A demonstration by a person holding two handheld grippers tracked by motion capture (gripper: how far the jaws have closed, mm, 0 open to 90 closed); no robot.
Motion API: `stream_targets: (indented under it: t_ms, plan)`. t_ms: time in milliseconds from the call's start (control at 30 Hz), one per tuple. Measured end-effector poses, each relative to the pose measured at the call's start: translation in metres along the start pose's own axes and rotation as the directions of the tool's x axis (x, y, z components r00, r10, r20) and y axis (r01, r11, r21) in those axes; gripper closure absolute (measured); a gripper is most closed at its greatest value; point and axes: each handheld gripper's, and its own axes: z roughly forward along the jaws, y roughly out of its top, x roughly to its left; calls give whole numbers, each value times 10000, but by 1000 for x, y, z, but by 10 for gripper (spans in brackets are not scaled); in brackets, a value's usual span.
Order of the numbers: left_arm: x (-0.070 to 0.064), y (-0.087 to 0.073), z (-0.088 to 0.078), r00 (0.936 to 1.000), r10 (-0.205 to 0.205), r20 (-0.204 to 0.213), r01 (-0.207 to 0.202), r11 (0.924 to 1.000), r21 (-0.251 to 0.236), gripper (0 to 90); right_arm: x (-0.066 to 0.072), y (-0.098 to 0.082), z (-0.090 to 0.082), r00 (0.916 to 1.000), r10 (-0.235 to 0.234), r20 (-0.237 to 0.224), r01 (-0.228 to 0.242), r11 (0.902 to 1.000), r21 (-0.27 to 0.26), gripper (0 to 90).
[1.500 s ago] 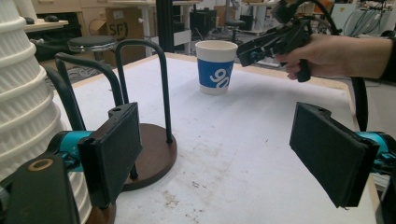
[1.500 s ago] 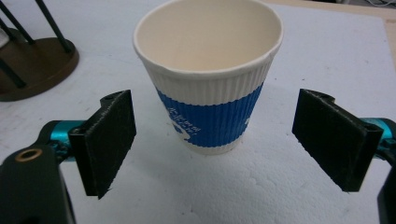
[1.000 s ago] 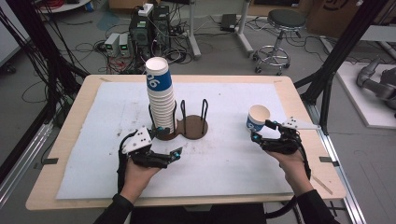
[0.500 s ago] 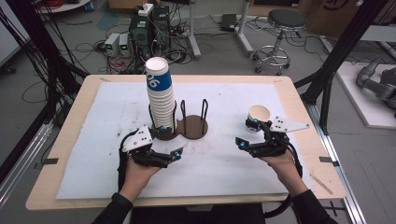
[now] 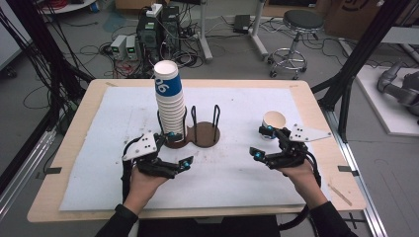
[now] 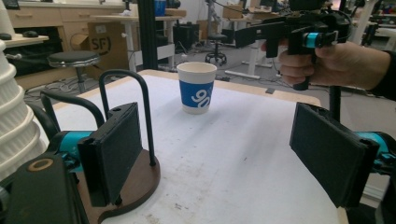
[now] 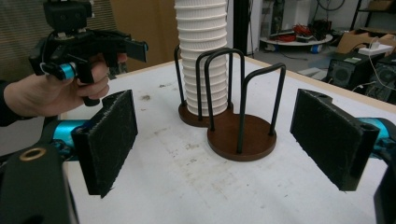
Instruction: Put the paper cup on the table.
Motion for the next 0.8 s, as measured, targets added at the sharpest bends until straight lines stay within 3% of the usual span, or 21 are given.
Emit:
stream_targets:
  t_ms: [67, 133, 433, 800]
  plan:
    - [-1, 1, -2, 10000, 55, -65, -55, 10000, -58, 167, 3, 0, 2, 9986, -400, 360, 397, 9992, 84, 152]
    - [-2, 2, -3, 9999, 80, -106, -82, 9999, -118, 167, 3, 0, 4, 9984, -455, 320, 451, 9989, 149, 152]
    - [2, 8, -10, 10000, 28, -17, -29, 9993, -379, 167, 5, -2, 4, 9984, -302, 485, 285, 9989, 359, 152]
    - [5, 6, -11, 9999, 9, -156, -12, 9998, -215, 167, 4, -3, 4, 9985, -212, 514, 192, 9991, 385, 152]
